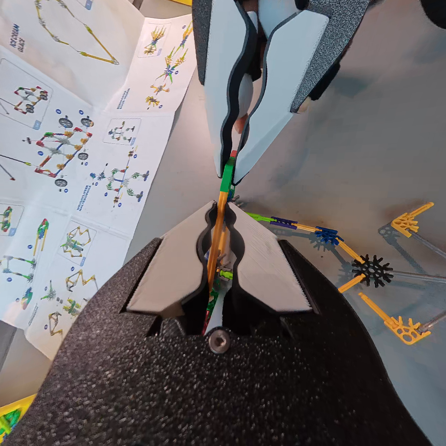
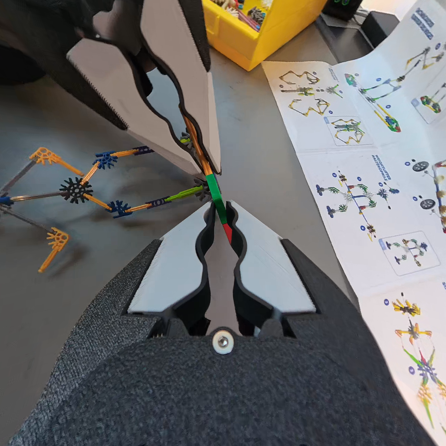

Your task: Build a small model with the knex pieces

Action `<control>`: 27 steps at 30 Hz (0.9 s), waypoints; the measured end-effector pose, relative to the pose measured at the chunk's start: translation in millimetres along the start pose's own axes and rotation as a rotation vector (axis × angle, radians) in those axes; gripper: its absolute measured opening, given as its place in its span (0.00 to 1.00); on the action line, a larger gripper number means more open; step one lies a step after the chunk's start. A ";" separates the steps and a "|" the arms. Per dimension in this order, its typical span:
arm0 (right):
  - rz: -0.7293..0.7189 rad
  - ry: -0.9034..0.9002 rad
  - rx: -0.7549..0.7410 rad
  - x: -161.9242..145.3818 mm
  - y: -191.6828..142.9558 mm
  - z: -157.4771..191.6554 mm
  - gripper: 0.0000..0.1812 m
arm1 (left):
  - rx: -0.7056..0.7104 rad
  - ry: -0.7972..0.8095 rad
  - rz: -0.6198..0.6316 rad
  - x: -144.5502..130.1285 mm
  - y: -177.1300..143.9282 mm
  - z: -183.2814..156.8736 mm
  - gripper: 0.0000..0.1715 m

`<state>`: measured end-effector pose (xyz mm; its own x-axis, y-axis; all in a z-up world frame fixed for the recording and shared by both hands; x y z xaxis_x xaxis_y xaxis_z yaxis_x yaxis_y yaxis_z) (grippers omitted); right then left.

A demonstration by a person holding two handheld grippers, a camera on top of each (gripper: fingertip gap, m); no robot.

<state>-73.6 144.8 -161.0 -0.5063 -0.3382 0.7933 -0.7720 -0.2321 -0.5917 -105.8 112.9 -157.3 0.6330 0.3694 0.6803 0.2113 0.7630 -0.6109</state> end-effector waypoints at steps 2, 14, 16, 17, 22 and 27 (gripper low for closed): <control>-0.026 0.068 -0.030 3.1 0.4 -4.7 0.04 | 0.072 0.015 0.003 1.9 -0.5 7.0 0.03; -0.012 0.239 -0.173 -3.3 10.6 -17.9 0.05 | 0.165 -0.166 0.042 -6.2 13.4 17.1 0.04; -0.015 0.236 -0.142 -4.5 11.7 -16.7 0.04 | 0.194 -0.095 0.046 -6.4 12.8 19.6 0.05; -0.023 0.238 -0.120 -4.1 12.1 -15.1 0.04 | 0.203 -0.059 0.054 -7.3 11.8 21.6 0.06; -0.008 0.159 -0.091 -3.1 10.5 -9.5 0.02 | 0.253 0.116 0.087 -12.6 -2.9 34.1 0.04; 0.018 0.016 -0.072 -1.2 10.7 -0.9 0.03 | 0.166 0.217 0.068 -18.1 -10.3 31.2 0.10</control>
<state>-81.5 143.5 -168.1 -0.5258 -0.3266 0.7855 -0.7883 -0.1600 -0.5942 -142.7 114.9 -150.7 0.7900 0.3140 0.5265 0.0495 0.8234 -0.5652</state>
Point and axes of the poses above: each gripper's, where its closed fingertips meet, y out along the fingers, x out of its top, z = x × y across the jaws, the point moved 2 cm from there along -y, back along the fingers, and after that the axes turned 3 degrees about x, right-handed, at the moved point
